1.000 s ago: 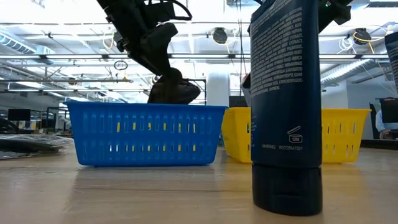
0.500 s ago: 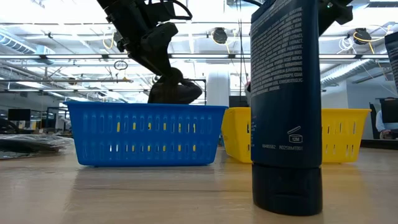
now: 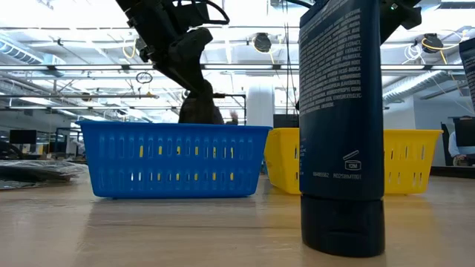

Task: Pick & Place Travel size toiletries
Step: Put the toothpaste into the top right blue bin, then put the top deodorant into the top left yellow bin

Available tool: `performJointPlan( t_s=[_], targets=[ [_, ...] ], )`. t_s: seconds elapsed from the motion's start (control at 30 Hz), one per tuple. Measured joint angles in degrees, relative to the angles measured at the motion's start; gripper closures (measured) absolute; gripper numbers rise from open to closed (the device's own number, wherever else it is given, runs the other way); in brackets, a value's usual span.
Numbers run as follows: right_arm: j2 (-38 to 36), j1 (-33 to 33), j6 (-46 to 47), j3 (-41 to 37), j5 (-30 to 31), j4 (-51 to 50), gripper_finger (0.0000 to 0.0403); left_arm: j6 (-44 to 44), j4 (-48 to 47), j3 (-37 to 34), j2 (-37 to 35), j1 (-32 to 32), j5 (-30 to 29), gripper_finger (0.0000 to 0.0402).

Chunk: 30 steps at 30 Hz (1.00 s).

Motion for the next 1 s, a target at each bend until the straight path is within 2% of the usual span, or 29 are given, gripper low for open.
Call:
performJointPlan(
  t_s=[0.3,0.47,0.57,0.67,0.93,1.0],
  targets=[
    [0.0,0.0,-0.2,0.0,0.0,0.7,0.025,1.5,-0.4,0.0,0.0,2.3,0.0,0.0206],
    [0.0,0.0,-0.4,0.0,-0.2,2.1,0.025,8.2,-0.4,0.0,0.0,4.9,0.1,0.0206],
    [0.0,0.0,-2.0,0.0,-2.9,3.8,0.0249,14.4,-1.2,0.0,0.0,8.6,2.1,0.0206],
    [0.0,0.0,-3.5,0.0,-5.1,5.7,0.0249,20.9,-2.3,0.0,0.0,14.8,8.4,0.0206],
    [0.0,0.1,-7.3,0.0,-7.6,6.9,0.0246,38.9,-3.0,0.0,0.1,34.9,35.2,0.0206],
    [0.0,0.1,-7.6,0.0,-7.6,6.9,0.0246,42.7,-3.4,0.0,0.1,38.1,39.4,0.0206]
  ],
)
